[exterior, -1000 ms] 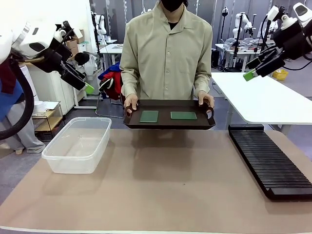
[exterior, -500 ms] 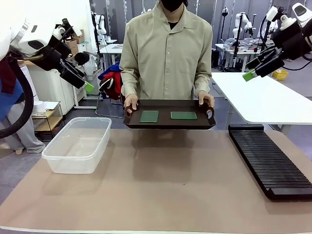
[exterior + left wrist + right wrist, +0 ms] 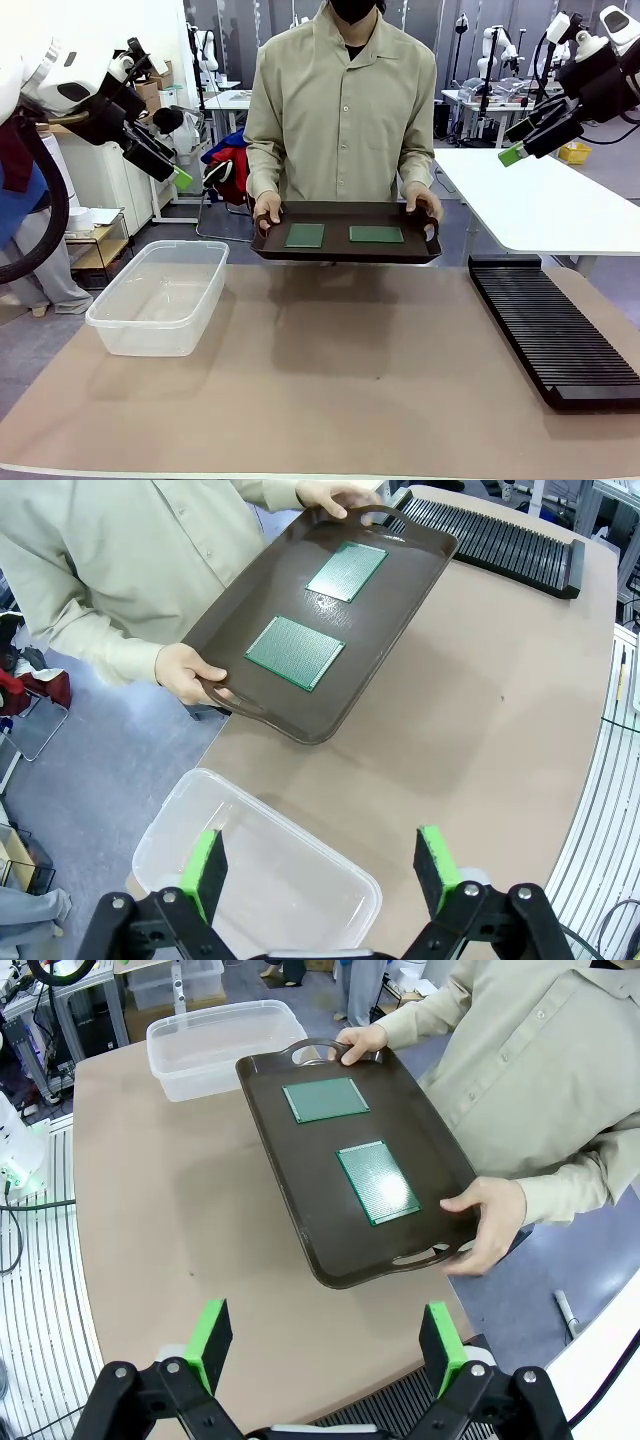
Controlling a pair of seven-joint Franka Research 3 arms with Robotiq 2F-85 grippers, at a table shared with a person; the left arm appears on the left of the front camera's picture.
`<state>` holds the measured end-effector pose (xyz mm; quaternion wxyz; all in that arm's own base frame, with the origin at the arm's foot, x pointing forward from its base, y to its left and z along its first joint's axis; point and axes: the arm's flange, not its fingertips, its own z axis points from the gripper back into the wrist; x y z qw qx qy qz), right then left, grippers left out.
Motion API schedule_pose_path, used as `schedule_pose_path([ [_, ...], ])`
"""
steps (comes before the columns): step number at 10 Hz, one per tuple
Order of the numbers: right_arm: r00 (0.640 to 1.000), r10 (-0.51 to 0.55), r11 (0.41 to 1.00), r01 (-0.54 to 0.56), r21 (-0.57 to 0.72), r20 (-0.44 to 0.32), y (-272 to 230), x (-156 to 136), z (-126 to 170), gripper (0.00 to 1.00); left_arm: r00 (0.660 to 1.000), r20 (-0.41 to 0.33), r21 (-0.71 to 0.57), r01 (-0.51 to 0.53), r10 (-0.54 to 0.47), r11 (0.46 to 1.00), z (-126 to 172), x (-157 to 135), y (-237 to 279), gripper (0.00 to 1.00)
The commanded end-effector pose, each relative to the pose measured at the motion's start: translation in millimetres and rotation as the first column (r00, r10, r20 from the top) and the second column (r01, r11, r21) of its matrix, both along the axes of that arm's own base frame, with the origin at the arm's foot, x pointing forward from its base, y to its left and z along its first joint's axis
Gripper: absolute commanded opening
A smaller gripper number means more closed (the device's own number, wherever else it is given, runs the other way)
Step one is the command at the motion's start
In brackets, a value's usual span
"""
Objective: Sort PCBs into racks and boxes based on the side picked up.
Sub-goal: Pick up the Blank PCB handed by the Human.
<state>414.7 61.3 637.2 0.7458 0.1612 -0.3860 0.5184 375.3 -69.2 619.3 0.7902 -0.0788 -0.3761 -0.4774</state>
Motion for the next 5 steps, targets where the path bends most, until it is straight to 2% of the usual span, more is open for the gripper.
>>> schedule_pose_path([
  [1, 1.000, 0.000, 1.000, 0.000, 0.007, -0.007, 1.1, 1.8, -0.4, 1.00, 1.000, -0.005, 0.008, 0.019, -0.019, 1.000, -0.4, -0.1, 0.9, 1.00],
  [5, 1.000, 0.000, 1.000, 0.000, 0.007, -0.007, 1.1, 1.8, -0.4, 1.00, 1.000, -0.005, 0.008, 0.019, -0.019, 1.000, -0.4, -0.1, 0.9, 1.00],
])
